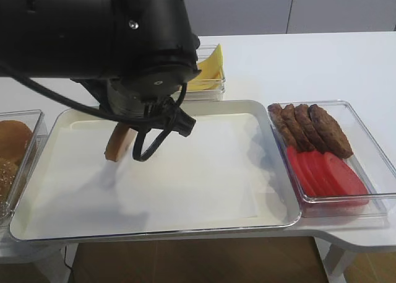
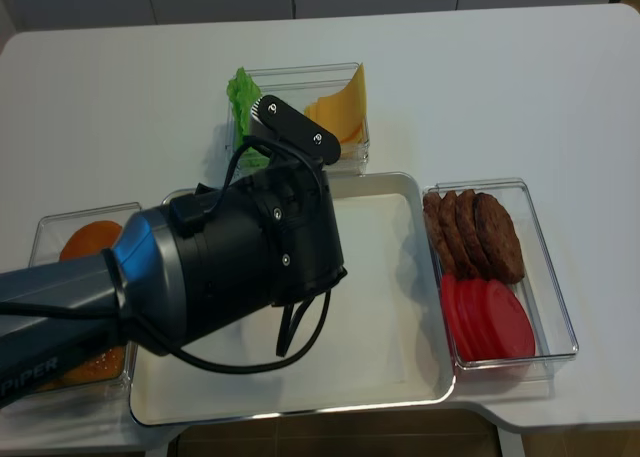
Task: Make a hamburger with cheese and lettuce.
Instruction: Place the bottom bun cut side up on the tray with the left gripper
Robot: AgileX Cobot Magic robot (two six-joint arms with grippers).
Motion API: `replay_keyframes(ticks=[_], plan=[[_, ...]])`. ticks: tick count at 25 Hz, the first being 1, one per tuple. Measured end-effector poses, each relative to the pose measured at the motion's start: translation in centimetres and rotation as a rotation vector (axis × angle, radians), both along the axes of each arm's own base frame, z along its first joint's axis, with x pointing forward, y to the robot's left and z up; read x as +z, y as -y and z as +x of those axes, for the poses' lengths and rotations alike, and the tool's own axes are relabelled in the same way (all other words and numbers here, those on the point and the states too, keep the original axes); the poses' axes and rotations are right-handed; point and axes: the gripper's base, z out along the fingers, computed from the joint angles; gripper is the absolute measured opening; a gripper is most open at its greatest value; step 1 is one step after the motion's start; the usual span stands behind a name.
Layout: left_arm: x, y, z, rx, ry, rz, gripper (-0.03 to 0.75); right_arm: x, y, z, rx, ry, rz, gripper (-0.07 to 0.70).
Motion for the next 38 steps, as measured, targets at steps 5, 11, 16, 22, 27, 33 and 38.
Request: replay_keyframes(ticks=[5, 11, 16, 22, 27, 33, 38], plan=[[0.3, 0.1, 0.0, -0.016, 0.035, 0.036, 0.118, 0.0, 0.0, 0.0, 0.000, 0.000, 0.000, 0.468], [0.3, 0.4, -0.5, 0.002, 0.044, 0.024, 0.118, 0.0, 0.0, 0.0, 0.000, 0.000, 0.000, 0.468], [0.3, 0.2, -0.5, 0.025, 0.044, 0.026, 0.118, 0.0, 0.0, 0.0, 0.000, 0.000, 0.000, 0.468], [-0.1, 0.4, -0.4, 0.044, 0.046, 0.021, 0.118, 0.0, 0.0, 0.0, 0.000, 0.000, 0.000, 0.468], [-1.4, 1.0, -0.3, 0.034, 0.026, 0.054, 0.118, 0.0, 0.0, 0.0, 0.000, 0.000, 0.000, 0.468], [-1.5, 1.2, -0.3, 0.034, 0.024, 0.052, 0.118, 0.0, 0.0, 0.0, 0.000, 0.000, 0.000, 0.468], [-1.6, 1.4, -0.2, 0.016, 0.027, 0.027, 0.118, 0.0, 0.0, 0.0, 0.000, 0.000, 0.000, 0.468]])
